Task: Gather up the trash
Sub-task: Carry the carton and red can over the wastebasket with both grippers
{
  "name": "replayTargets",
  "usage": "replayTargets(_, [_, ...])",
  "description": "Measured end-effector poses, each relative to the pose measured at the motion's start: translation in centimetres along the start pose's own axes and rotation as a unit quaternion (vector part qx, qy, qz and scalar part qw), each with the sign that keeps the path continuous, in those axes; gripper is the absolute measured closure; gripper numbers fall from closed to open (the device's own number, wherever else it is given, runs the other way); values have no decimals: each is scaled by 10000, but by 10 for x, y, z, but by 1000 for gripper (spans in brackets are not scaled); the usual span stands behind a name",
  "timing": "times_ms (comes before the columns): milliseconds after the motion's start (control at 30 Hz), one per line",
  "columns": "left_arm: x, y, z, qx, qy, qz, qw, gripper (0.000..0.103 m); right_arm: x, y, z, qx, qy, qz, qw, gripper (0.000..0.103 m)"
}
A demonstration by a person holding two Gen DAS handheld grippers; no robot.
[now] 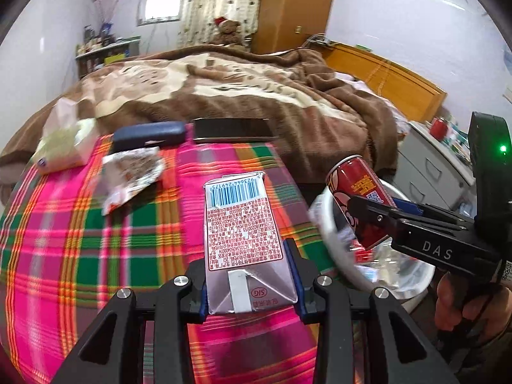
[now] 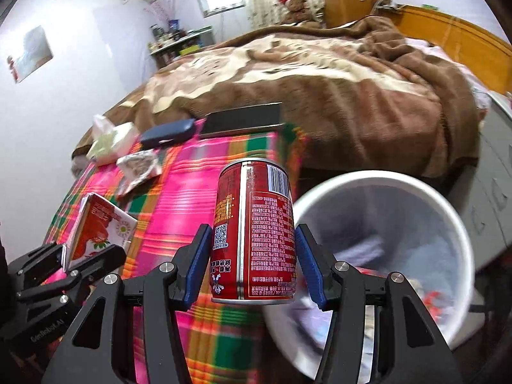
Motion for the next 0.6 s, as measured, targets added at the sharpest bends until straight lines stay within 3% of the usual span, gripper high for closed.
replayTargets(300, [79,-22,-4,-127,-479,543,9973,64,66,25,1,133,-325,628,9974,49])
replayTargets(600, [142,-43,4,-258,-874,832,9924,64,117,30,16,22,-557,1141,9919,49])
Point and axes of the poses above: each gripper's, at about its wrist camera, not at the fingertips, and y roughly against the way its jaws point, x to its right, z to its underside, the point moved 8 cm from there along -y, roughly the way its jaws point, and after that the axes turned 9 degrees about x, right-handed, at the moved point
